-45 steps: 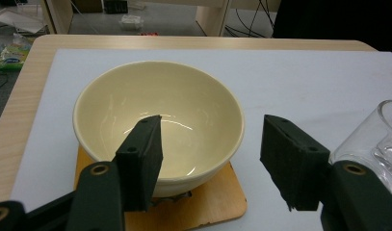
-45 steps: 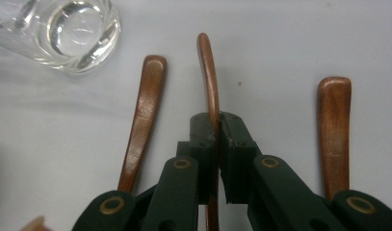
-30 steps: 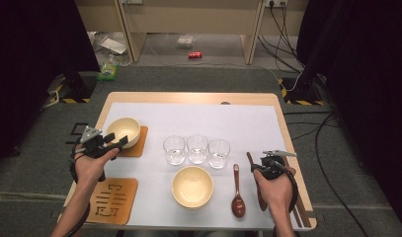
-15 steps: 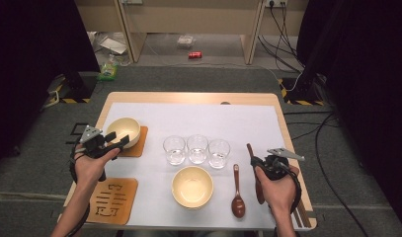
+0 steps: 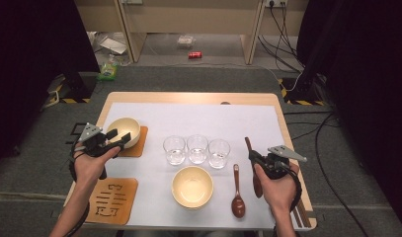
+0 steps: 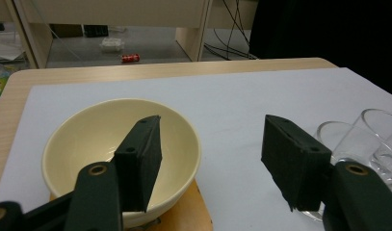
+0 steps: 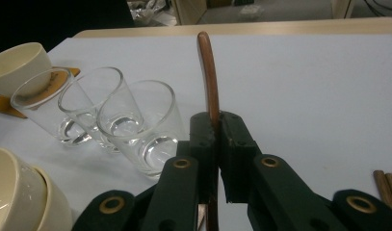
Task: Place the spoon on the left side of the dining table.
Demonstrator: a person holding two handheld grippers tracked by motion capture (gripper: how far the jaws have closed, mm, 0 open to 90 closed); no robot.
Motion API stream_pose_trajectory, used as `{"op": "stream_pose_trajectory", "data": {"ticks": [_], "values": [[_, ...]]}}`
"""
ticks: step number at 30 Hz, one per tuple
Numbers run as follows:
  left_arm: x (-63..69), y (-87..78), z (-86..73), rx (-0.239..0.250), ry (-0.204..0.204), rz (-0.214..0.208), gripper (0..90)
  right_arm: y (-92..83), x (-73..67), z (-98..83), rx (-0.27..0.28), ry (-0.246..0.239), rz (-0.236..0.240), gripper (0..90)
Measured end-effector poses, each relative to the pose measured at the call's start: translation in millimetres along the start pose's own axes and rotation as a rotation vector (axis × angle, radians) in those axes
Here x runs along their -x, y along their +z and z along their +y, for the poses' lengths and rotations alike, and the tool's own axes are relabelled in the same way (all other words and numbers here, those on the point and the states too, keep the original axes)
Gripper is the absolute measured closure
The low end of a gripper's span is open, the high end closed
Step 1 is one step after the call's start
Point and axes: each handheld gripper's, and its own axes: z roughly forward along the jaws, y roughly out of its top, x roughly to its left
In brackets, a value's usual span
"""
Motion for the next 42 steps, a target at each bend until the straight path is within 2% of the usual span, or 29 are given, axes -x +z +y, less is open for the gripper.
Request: {"op": "stream_pose_trajectory", "data": {"ticks": [6,11,20,28,42], "values": [[6.0,1.4,7.1,0.006,0.011,-0.018,38.7,-1.7,-1.9,3.9,0.03,-0.018,0.007,85.1],[13.6,3.8,16.0,0.011,0.022,-0.038,38.8,-0.3,-4.8,6.9,0.032,-0.024,0.018,85.1],[25.1,10.3,26.1,0.012,0.05,-0.075,38.8,1.0,-10.9,10.9,0.053,-0.071,0.004,85.1],[31.9,14.2,33.2,0.013,0.064,-0.091,38.9,1.8,-15.6,15.7,0.075,-0.075,0.02,85.1],[43.1,19.0,44.0,0.025,0.066,-0.131,38.8,8.8,-30.2,25.3,0.1,-0.11,0.044,85.1]]}}
